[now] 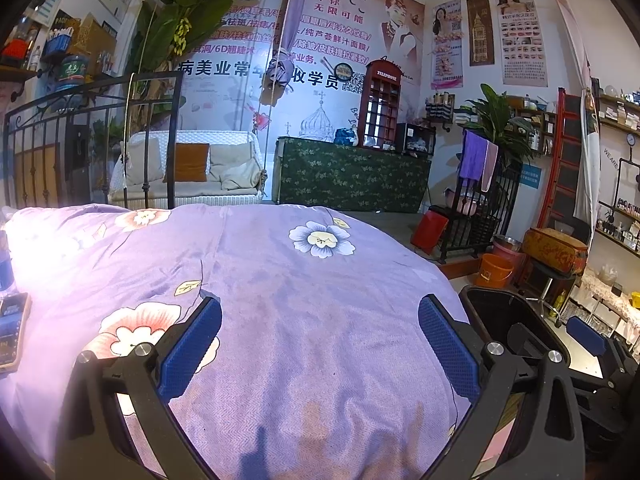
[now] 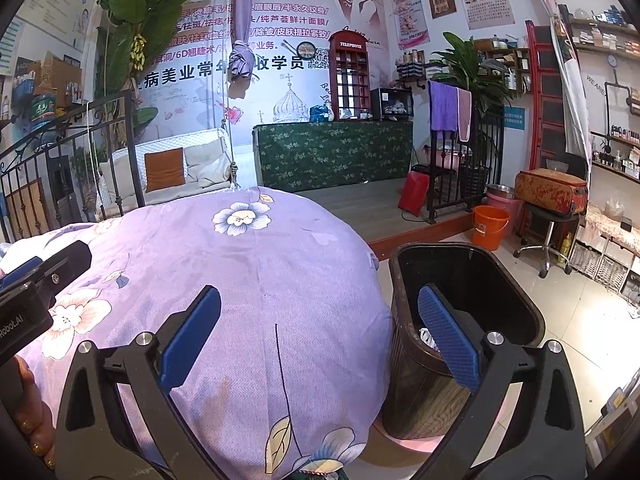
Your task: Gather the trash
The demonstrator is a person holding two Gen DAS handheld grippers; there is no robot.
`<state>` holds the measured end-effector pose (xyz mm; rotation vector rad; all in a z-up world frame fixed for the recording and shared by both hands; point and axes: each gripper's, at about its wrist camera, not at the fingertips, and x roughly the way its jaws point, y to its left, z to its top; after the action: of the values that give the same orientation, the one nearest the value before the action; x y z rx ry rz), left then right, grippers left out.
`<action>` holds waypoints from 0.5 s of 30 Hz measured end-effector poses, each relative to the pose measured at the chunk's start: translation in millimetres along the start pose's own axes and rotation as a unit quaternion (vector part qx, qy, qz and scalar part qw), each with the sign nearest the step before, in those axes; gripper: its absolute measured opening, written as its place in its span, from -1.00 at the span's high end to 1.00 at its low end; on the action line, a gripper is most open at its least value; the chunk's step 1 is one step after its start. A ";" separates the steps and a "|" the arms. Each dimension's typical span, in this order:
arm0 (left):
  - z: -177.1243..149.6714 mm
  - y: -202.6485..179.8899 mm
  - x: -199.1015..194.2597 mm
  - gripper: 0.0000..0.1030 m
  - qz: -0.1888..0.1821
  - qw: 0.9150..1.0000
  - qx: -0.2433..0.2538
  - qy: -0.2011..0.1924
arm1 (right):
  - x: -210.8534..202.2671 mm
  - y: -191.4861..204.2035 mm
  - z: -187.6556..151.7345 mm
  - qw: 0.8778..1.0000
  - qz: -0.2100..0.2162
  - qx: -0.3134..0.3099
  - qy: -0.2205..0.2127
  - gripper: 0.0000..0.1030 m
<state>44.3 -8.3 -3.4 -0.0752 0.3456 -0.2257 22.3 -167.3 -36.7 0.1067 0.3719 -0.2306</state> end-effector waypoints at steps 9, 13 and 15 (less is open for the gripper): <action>-3.6 1.2 2.2 -0.88 -0.007 1.000 -0.003 0.003 | 1.7 -0.9 -2.9 1.000 0.001 0.001 0.003 -0.89; -4.8 1.2 2.0 -0.88 -0.007 1.000 -0.004 0.004 | 2.0 -0.7 -5.7 1.000 0.001 0.001 0.003 -0.89; -5.9 1.0 1.2 -0.88 -0.007 1.000 -0.007 0.003 | 2.0 -0.6 -6.8 1.000 0.001 0.001 0.003 -0.89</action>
<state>43.5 -7.8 -9.5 -0.0898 0.3519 -0.2371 21.7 -167.3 -43.7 0.1106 0.3776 -0.2293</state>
